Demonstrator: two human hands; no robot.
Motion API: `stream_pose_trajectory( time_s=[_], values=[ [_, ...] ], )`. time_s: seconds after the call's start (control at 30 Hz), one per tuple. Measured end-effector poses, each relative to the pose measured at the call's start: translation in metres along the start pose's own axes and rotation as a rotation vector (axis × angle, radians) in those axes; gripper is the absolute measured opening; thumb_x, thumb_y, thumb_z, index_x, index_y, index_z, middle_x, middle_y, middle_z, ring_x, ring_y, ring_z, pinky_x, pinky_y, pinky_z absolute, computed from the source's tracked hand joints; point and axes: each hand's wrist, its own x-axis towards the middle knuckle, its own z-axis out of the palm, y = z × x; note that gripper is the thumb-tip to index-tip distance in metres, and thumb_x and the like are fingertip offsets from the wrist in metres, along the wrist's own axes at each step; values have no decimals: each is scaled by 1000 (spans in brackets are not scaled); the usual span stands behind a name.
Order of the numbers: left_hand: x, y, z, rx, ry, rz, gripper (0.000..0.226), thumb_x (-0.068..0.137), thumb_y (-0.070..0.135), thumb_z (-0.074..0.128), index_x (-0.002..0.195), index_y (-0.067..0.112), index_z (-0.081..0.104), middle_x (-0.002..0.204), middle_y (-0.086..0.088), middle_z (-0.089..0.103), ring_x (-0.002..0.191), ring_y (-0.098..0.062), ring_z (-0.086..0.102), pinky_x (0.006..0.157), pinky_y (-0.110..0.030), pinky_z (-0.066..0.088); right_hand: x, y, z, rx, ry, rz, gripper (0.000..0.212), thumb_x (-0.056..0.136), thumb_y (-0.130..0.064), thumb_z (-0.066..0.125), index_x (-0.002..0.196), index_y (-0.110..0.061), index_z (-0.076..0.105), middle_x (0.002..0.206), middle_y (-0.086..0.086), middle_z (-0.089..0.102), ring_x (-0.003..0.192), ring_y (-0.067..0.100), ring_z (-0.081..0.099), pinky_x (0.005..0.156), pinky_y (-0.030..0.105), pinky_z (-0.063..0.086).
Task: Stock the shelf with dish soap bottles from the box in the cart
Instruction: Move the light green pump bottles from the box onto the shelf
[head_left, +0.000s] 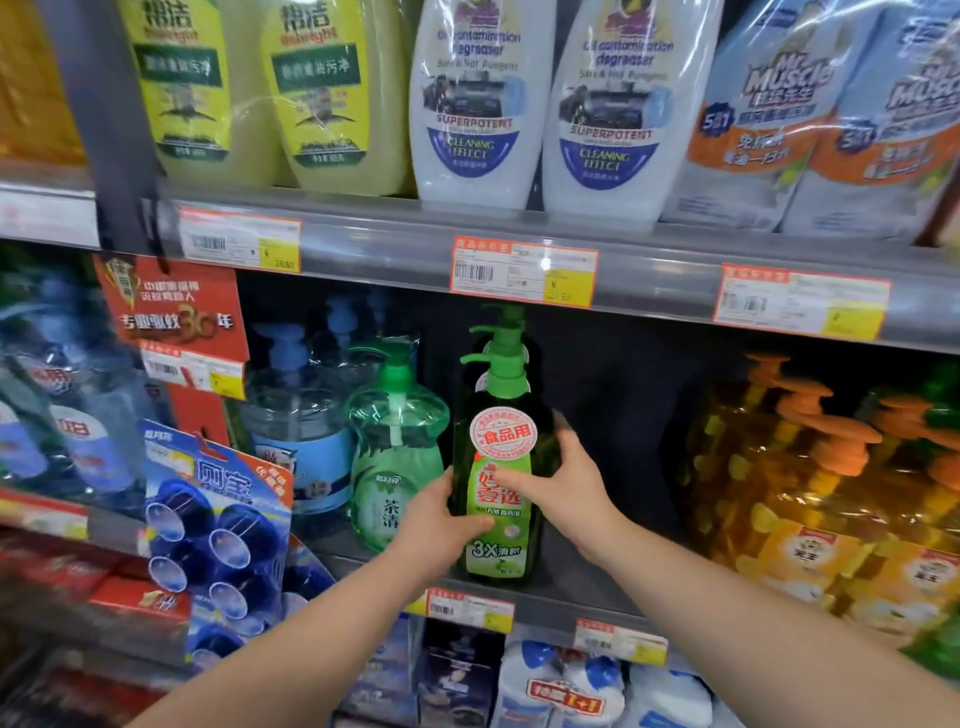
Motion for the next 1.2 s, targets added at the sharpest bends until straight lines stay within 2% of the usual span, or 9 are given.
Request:
stream_pose_trajectory(
  time_s=[0.13,0.33,0.43,0.5,0.6,0.7,0.8,1.03,1.2],
  values=[
    [0,3,0,280,47,72,48,83,14,69,127,18,52,101,7,59,91,-10,57,81,-22,46,-2,9,1,63,-22,2,93,68,-14,84,144,-27,32,127,-2,58,117,14,56,97,32,49],
    [-13,22,-12,547,357,269,61,82,37,66,134,22,39,123,3,45,105,-20,55,85,-36,48,-5,9,0,19,-77,-27,99,70,-18,84,147,-27,22,127,-5,54,117,11,53,96,26,43],
    [-10,31,-28,639,542,537,59,75,42,69,124,16,49,119,-5,52,110,-26,51,90,-42,45,-9,16,3,14,-151,54,105,67,-13,85,143,-32,15,126,-7,54,110,10,57,92,31,51],
    [0,30,-40,798,640,658,71,66,60,61,121,17,49,121,-10,54,119,-30,41,96,-51,40,-12,24,8,-39,-190,102,105,66,-9,85,146,-22,18,127,-2,56,112,13,57,97,33,49],
    [16,24,-53,1004,507,611,96,58,73,62,134,16,44,145,-14,37,138,-37,17,106,-64,20,-15,30,12,-79,-185,120,96,72,-6,80,145,-16,19,119,-6,52,109,9,52,92,23,43],
    [25,13,-58,1136,412,608,99,63,80,42,135,13,48,151,-14,31,138,-47,18,100,-69,26,-12,37,17,-110,-152,99,93,70,-9,81,143,-20,23,128,-2,52,117,14,53,97,29,45],
    [28,6,-60,1150,426,669,92,66,77,38,129,12,53,149,-12,34,136,-45,17,96,-69,31,-11,43,26,-121,-124,93,95,68,-14,82,143,-21,23,134,5,49,121,19,53,102,39,46],
    [32,3,-63,1108,451,751,83,70,71,44,128,13,51,148,-9,29,136,-43,15,95,-69,31,-5,47,35,-132,-106,107,99,67,-18,82,145,-24,20,134,7,49,120,20,54,102,45,47],
    [30,3,-62,1068,432,743,80,63,56,72,126,11,54,146,-14,37,135,-45,17,96,-71,31,-3,47,35,-124,-84,116,94,70,-15,80,144,-23,23,133,6,50,118,20,55,102,44,47]
  ],
)
